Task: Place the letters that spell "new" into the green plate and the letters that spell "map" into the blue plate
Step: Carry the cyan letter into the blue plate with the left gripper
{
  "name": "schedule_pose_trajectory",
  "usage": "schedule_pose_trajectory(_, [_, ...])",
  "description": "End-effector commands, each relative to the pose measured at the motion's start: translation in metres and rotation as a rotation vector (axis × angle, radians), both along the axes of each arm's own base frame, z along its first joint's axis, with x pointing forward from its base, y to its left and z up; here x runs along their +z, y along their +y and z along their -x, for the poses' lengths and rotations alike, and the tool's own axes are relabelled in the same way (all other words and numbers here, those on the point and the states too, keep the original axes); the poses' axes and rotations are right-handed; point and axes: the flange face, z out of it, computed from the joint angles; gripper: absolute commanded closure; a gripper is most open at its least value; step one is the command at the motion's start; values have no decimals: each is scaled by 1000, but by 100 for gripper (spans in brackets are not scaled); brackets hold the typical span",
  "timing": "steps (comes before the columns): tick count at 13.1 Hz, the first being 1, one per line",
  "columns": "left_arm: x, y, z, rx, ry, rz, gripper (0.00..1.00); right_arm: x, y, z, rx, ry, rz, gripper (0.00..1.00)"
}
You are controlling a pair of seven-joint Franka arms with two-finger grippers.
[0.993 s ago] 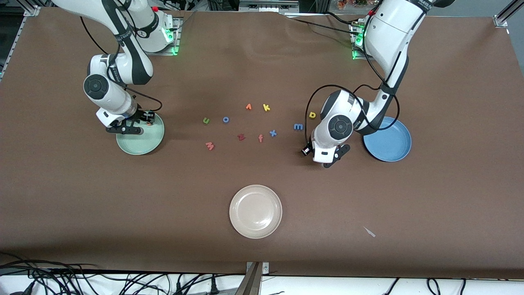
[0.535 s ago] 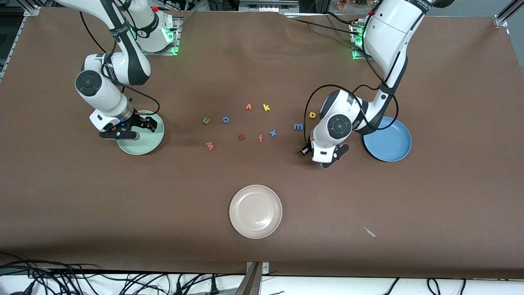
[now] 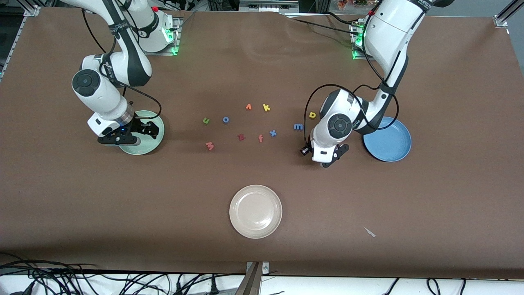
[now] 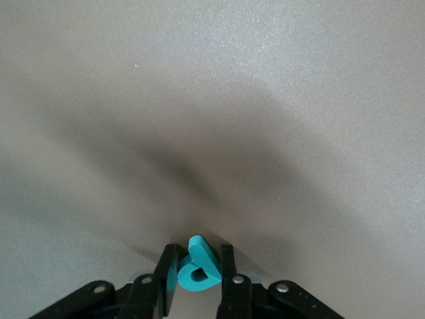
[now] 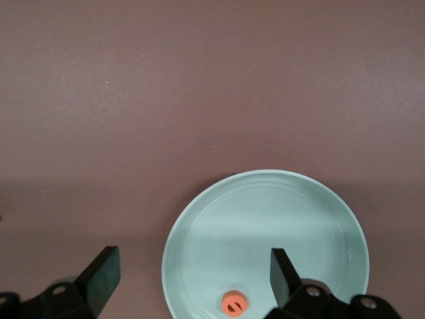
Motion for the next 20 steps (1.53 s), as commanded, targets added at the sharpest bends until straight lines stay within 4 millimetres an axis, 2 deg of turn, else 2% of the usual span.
schedule_pose_trajectory(1, [4,2,2,-18,10,19,96,21,19,-20,-38,44,8,0])
schedule_pose_trajectory(4, [49,37,-11,-69,68,15,96,31,46,-33,-66,63,12,0])
schedule_pose_trajectory(6, [81,80,-17,-152,135,28,96,33,57,-37,-87,54,7,0])
schedule_pose_trajectory(8, [96,128,-20,-246,205,36,96,32,78,-36,-109,49,5,0])
schedule_pose_trajectory(11, [95,191,-23,-415,268,-12,95,24,114,-29,-171,52,8,0])
schedule_pose_trajectory(15, [82,268,-28,-471,279,69,95,14,157,-28,-234,42,10,0])
schedule_pose_trajectory(17, [63,300,-29,-516,290,78,95,6,179,-26,-271,37,11,0])
schedule_pose_trajectory(20, [30,331,-31,-525,297,47,93,-8,209,-26,-322,34,15,0])
